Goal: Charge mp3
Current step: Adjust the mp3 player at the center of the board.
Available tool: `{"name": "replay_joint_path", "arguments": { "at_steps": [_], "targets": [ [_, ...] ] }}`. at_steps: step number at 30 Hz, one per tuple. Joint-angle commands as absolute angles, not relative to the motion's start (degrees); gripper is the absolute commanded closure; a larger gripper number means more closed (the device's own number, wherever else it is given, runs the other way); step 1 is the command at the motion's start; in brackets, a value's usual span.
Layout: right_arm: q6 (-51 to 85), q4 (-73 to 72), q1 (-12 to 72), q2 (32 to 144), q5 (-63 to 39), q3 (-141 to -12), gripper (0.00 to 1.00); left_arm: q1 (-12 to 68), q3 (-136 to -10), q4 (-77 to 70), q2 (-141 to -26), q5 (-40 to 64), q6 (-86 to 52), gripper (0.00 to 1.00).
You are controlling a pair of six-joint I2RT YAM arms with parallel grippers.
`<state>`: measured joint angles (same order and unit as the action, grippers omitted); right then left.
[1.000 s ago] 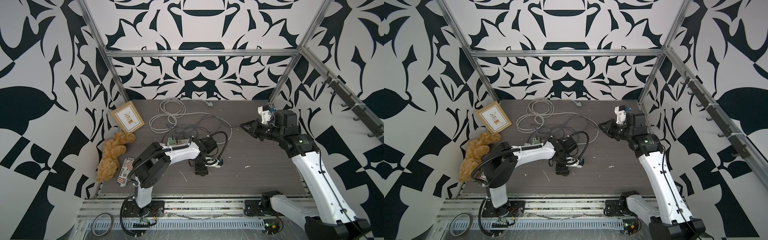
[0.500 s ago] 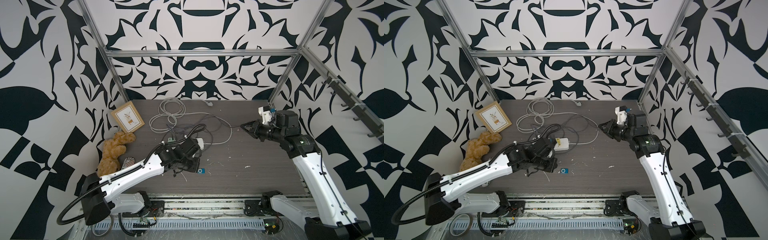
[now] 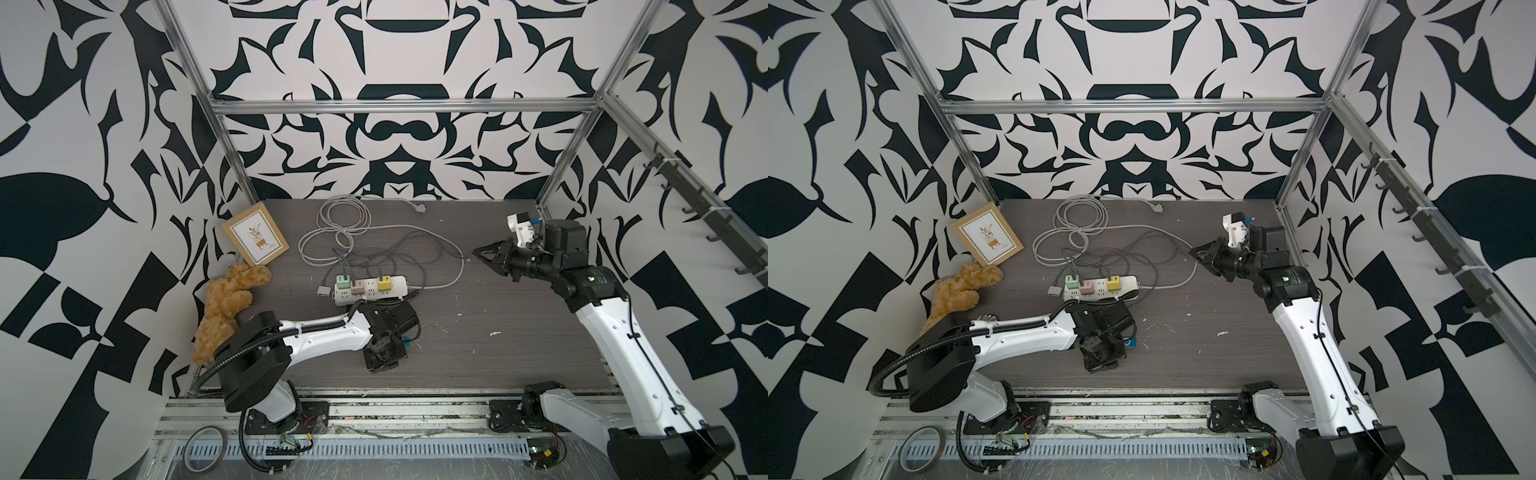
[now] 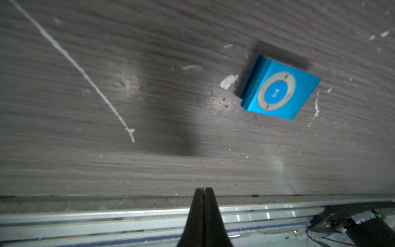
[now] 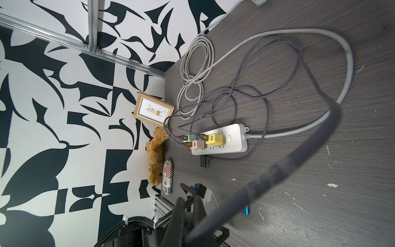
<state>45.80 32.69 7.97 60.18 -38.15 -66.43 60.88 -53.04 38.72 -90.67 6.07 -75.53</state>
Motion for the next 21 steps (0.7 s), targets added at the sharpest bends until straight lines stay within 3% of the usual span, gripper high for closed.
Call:
{"name": "replay_joint_path", "arguments": {
  "at_steps": [1, 13, 21],
  "targets": [
    [45.87, 30.21, 7.81, 57.72, -39.68, -65.61, 1.0, 59.3, -54.98, 37.27, -92.72, 5.93, -75.78, 1.0],
    [46.04, 31.93, 7.73, 54.44, -39.25, -63.47, 1.0, 54.17, -62.8, 39.21, -102.73, 2.48, -67.69, 1.0],
    [45.45, 32.62, 7.73, 53.92, -40.17, -63.97, 1.0, 52.76, -79.54, 45.19, -113.09, -2.44, -61.2, 1.0]
  ]
}}
